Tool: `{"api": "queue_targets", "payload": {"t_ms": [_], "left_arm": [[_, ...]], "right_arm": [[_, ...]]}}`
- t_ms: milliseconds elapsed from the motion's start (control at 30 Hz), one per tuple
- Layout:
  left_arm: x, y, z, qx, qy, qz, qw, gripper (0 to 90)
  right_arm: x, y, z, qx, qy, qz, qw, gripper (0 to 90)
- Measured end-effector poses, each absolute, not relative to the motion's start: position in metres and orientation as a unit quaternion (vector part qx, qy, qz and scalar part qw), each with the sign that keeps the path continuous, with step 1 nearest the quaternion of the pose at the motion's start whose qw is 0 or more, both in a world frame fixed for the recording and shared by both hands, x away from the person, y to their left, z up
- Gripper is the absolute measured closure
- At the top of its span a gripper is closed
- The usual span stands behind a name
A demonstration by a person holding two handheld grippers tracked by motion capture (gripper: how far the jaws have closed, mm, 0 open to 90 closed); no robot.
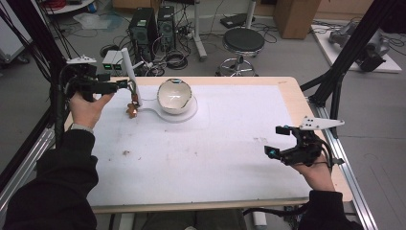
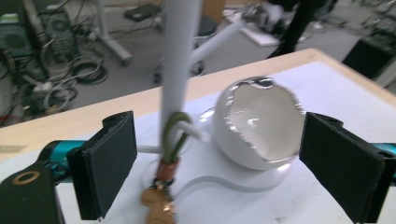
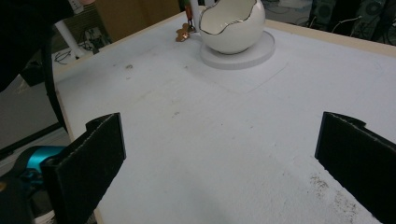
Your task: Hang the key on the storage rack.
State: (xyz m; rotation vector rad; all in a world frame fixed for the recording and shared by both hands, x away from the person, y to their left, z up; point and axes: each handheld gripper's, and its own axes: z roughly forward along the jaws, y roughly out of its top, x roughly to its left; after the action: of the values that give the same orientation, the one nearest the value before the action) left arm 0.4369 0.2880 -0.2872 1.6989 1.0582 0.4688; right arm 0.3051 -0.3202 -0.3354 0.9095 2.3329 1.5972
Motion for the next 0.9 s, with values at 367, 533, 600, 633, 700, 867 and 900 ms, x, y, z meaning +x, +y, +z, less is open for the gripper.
{"api": "queue_targets", "payload": {"t_ms": [367, 533, 600, 633, 700, 867, 900], "left_arm": [[0.382, 0.275, -0.273, 0.720, 0.380, 0.163, 0.557, 7.3], [0.342, 0.277, -0.265, 0.712, 0.350, 0.167, 0.585, 6.0], [0.331, 0.279, -0.263, 0.711, 0.345, 0.167, 0.589, 6.0], [0.324, 0.278, -0.262, 0.713, 0.343, 0.167, 0.588, 4.7], [0.313, 0.276, -0.264, 0.719, 0.338, 0.169, 0.583, 2.7], [0.292, 0.276, -0.272, 0.699, 0.316, 0.151, 0.624, 2.6], [0.289, 0.277, -0.274, 0.694, 0.314, 0.148, 0.631, 2.6]], "right_arm": [[0.303, -0.336, -0.321, 0.306, 0.767, 0.555, 0.102, 0.9], [0.298, -0.343, -0.314, 0.306, 0.760, 0.562, 0.113, 0.9], [0.297, -0.344, -0.313, 0.306, 0.754, 0.569, 0.114, 0.9], [0.297, -0.343, -0.312, 0.305, 0.754, 0.570, 0.116, 0.9], [0.297, -0.341, -0.311, 0.304, 0.757, 0.567, 0.117, 0.9], [0.298, -0.335, -0.311, 0.304, 0.760, 0.563, 0.118, 0.9], [0.299, -0.334, -0.311, 0.306, 0.761, 0.560, 0.120, 0.9]]}}
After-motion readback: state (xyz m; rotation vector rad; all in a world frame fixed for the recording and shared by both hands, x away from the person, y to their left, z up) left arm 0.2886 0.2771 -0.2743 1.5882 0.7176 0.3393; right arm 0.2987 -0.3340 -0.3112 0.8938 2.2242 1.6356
